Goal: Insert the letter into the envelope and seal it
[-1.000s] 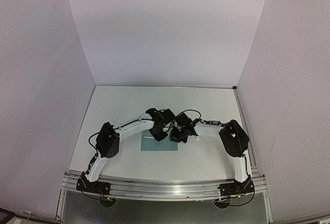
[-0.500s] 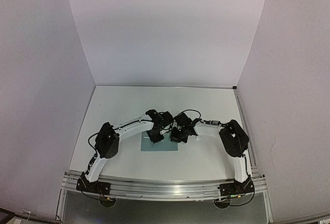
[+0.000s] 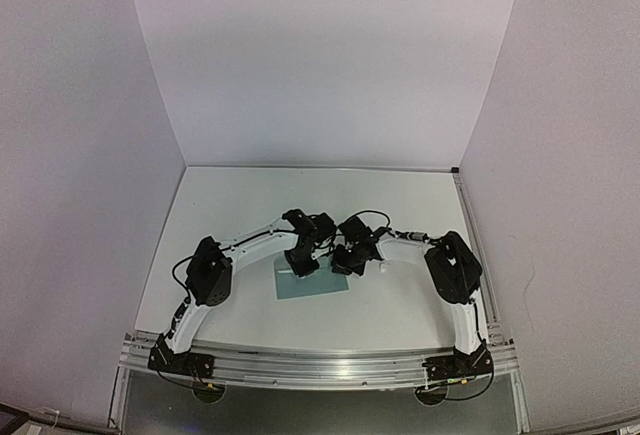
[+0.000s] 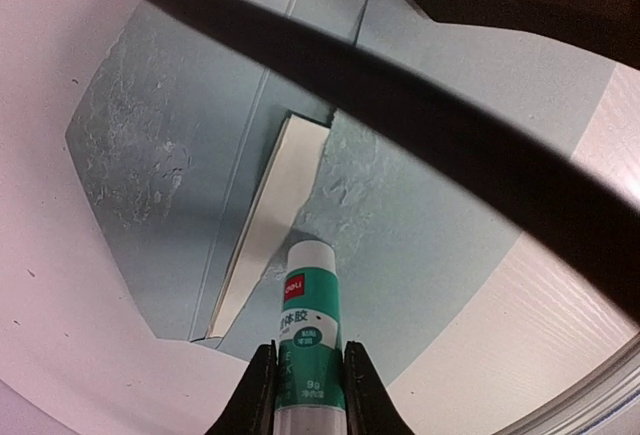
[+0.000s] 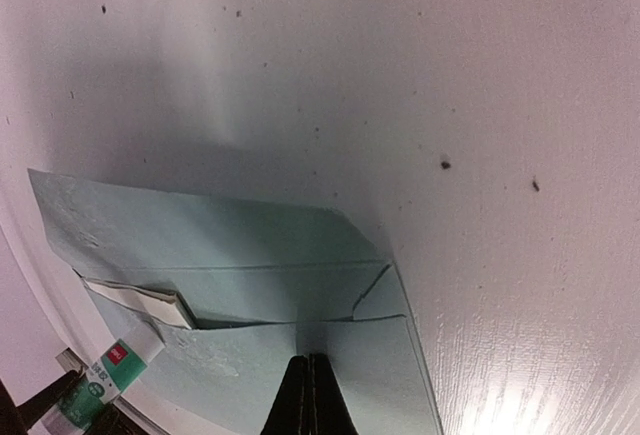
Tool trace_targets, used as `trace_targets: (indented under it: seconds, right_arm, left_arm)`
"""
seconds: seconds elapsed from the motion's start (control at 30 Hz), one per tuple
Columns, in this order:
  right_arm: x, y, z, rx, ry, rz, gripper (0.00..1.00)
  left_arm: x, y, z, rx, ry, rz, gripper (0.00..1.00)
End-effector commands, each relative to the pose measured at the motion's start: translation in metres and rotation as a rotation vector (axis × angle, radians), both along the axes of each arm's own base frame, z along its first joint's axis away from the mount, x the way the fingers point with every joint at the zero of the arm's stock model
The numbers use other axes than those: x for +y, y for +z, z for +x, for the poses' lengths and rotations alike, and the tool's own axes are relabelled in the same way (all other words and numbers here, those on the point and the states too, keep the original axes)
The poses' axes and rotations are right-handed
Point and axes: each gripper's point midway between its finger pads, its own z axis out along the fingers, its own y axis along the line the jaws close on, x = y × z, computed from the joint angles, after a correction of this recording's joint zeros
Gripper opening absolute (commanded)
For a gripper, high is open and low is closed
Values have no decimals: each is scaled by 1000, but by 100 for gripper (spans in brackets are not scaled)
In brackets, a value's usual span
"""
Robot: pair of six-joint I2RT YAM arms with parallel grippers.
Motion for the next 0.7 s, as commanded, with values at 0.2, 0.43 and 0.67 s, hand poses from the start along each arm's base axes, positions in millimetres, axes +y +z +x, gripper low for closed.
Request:
trace_targets:
  seconds: [0.2, 0.43, 0.67]
  right_arm:
    - [8, -29, -11, 42, 24, -57, 0]
    - [9, -29, -13, 51, 22, -52, 0]
    - [11, -32, -14, 65, 18, -42, 0]
  left_arm:
    - [-83, 21, 7, -44, -55, -294, 0]
    - [-97, 39, 19, -110, -59, -359, 0]
    - [-108, 37, 17, -88, -40, -422, 0]
